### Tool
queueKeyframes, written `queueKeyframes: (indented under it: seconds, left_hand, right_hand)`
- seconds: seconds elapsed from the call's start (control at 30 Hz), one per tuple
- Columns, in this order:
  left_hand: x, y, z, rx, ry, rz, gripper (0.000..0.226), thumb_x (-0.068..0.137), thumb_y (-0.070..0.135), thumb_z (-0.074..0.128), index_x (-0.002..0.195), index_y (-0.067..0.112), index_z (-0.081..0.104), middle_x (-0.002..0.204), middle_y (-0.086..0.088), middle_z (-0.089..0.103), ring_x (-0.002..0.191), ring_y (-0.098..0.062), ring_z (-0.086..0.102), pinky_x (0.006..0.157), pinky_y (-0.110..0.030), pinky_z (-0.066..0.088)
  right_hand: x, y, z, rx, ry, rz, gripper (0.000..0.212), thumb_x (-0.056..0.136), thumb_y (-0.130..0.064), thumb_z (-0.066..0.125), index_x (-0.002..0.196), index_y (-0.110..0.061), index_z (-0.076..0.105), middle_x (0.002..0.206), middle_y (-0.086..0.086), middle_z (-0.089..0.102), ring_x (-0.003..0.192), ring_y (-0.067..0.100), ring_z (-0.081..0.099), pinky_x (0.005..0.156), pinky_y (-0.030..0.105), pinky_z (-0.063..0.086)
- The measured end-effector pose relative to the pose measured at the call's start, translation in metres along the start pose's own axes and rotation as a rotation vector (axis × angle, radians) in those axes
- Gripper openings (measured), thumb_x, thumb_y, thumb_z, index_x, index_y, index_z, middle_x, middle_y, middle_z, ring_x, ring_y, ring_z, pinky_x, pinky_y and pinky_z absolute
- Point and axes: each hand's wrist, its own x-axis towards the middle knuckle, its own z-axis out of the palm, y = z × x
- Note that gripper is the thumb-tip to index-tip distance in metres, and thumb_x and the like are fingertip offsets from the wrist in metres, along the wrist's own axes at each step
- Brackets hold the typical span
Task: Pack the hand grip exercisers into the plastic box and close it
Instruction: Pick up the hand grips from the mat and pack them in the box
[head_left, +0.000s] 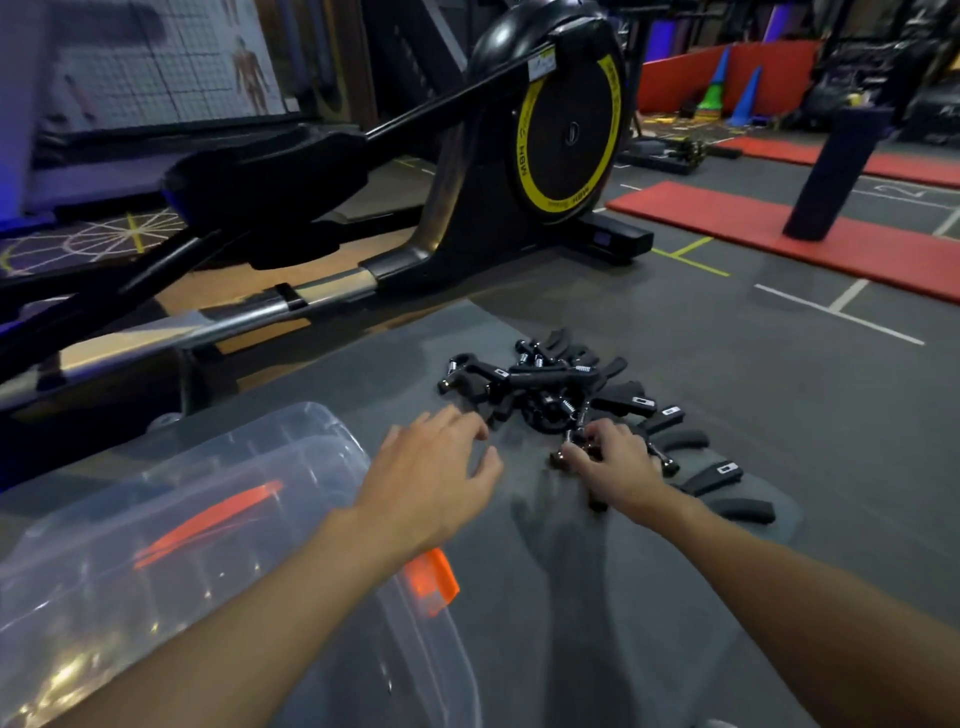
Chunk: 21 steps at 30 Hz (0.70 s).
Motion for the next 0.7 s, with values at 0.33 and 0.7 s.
queueKeyframes:
  seconds: [0.33, 0.7]
  left_hand:
    - [-0.004, 0.004, -0.001, 0.086, -0.057, -0.015, 0.062, 0.085, 0.057, 0.02, 0.141, 0.033, 0.032, 0.136, 0.01, 0.049, 0.126, -0.015, 0.044, 0.105, -0.038, 0.033]
    - [-0.004, 0.003, 0.002, 0.099, -0.074, -0.006, 0.057, 0.085, 0.058, 0.017, 0.134, 0.035, 0.035, 0.134, 0.016, 0.05, 0.125, -0.011, 0.045, 0.105, -0.035, 0.033]
  right_hand:
    - [0.071, 0.024, 0.012, -0.115, -0.063, 0.112, 0.108, 0.061, -0.087, 0.054, 0.148, -0.036, 0.016, 0.151, 0.007, 0.032, 0.14, 0.034, 0.026, 0.107, 0.066, 0.02]
    - [0.091, 0.028, 0.037, -0.239, -0.073, 0.184, 0.118, 0.053, -0.088, 0.059, 0.148, -0.046, 0.002, 0.152, 0.0, 0.019, 0.142, 0.036, 0.016, 0.101, 0.079, 0.01]
